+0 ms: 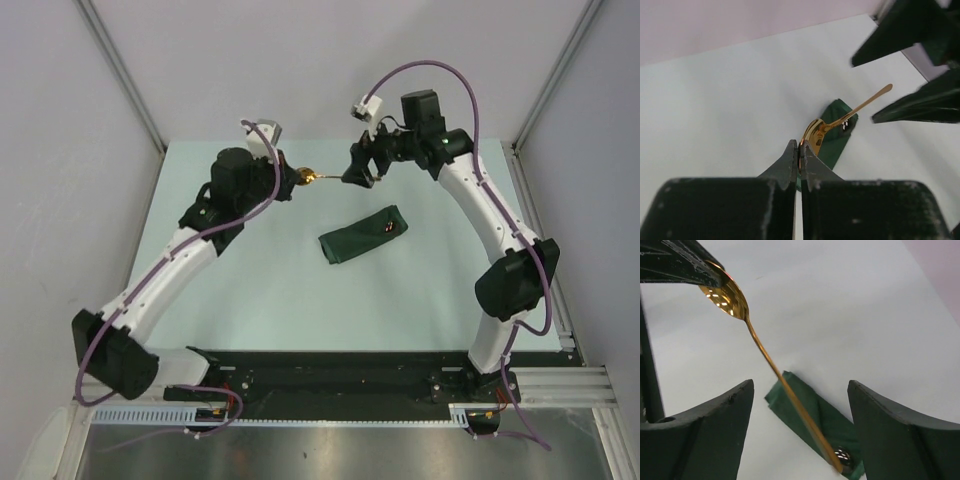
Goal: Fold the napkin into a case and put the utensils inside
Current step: Pass from the left arm to the right
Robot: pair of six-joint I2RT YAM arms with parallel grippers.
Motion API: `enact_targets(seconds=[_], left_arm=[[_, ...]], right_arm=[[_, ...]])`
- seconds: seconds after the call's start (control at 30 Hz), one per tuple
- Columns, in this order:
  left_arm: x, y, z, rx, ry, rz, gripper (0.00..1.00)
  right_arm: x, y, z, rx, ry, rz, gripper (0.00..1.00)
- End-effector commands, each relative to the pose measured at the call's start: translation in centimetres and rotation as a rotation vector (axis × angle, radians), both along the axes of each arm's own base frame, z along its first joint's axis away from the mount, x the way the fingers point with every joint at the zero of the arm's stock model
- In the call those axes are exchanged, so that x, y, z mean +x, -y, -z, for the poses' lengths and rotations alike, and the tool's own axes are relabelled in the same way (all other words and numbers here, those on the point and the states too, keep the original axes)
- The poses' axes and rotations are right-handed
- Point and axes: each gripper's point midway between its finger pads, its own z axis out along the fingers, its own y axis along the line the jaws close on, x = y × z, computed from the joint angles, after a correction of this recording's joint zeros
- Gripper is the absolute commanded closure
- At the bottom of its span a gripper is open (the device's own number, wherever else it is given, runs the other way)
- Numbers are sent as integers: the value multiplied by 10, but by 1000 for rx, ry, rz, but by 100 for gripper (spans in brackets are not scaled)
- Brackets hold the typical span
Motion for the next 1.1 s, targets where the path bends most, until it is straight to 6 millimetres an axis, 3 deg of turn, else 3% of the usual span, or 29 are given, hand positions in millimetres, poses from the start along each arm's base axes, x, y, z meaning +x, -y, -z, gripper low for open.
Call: enact_targets(seconds=[0.0, 0.33, 0.63, 0.73, 0.77, 0.83, 0.87, 0.9, 0.93, 1.0, 1.03, 1.07], left_arm=[[-35, 10, 7, 169, 102, 159, 100], [-70, 34, 26, 250, 108, 333, 100], [-82, 47, 33, 249, 106, 403, 100], [-83, 46, 33, 257, 114, 411, 100], [-83, 46, 33, 260, 115, 415, 100], [-83, 45, 34, 268, 109, 410, 100], [-79, 42, 32, 270, 107, 376, 100], [-76, 39, 31, 262, 100, 347, 97], [-73, 35, 27, 228, 84, 307, 78], [-68, 28, 13, 153, 100, 237, 60], [-65, 22, 8, 84, 76, 188, 49], [-62, 16, 7, 32, 80, 142, 35]], right_arm=[[-45, -27, 13, -2, -88, -199, 26], [-87, -55, 41, -19, -218, -268, 50], [-97, -72, 51, -13, -276, -302, 62], [-96, -73, 51, -10, -278, -303, 79], [-96, -72, 52, -11, -279, -300, 91], [-99, -71, 53, -12, -287, -305, 100], [-96, -69, 51, -4, -284, -297, 100], [-96, -68, 52, 4, -294, -291, 100], [-99, -65, 52, 15, -322, -273, 100], [-87, -60, 48, 60, -305, -223, 100], [-89, -56, 61, 71, -384, -168, 100], [-81, -57, 41, 136, -328, -138, 100]])
